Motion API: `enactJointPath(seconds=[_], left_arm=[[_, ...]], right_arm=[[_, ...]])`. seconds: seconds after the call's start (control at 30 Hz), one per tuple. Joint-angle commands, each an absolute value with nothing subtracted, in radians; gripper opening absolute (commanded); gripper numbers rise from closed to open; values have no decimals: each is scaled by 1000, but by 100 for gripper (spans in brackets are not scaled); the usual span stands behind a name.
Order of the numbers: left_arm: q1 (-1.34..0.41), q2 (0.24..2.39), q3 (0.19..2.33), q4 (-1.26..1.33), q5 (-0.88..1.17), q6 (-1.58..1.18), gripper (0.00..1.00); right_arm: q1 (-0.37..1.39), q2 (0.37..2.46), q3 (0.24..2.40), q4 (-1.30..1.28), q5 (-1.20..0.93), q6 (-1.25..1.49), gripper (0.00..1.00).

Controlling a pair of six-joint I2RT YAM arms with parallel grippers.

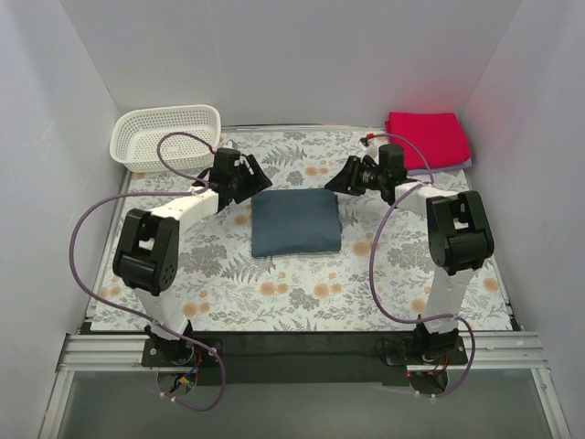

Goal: Fold and stack the t-shirts
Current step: Fold the tshirt

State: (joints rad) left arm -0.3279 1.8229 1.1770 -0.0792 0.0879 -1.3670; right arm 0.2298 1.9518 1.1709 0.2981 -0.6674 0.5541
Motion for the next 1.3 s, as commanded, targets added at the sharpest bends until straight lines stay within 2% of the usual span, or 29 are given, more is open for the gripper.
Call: enactJointPath(seconds=[0.0,0.1,0.27,0.53,0.63,0.9,1.03,1.27], left_arm=[[-357,1610,1114,-104,127,-1377,63],[-390,1510,1005,-107,137,-1397,64],[-431,1465,832,-80,141,-1437,63],[-431,1508,626,-6,153,-1537,54],[-431,1485,574,-6,167,-1554,53],[-436,1278,578,-95,150,-1542,53],[-437,1203,610,-162,144,-1539,53],[-437,1111,638,-294,34,-1516,61]], right_arm=[[261,1812,1132,371,-754,601,40],[307,1753,1071,390,-791,624,40],[325,1739,933,462,-787,635,41],[237,1937,780,566,-841,571,40],[197,1942,747,580,-859,537,39],[225,1746,744,575,-942,620,39],[366,1652,770,578,-907,675,38],[535,1733,893,591,-804,735,37]])
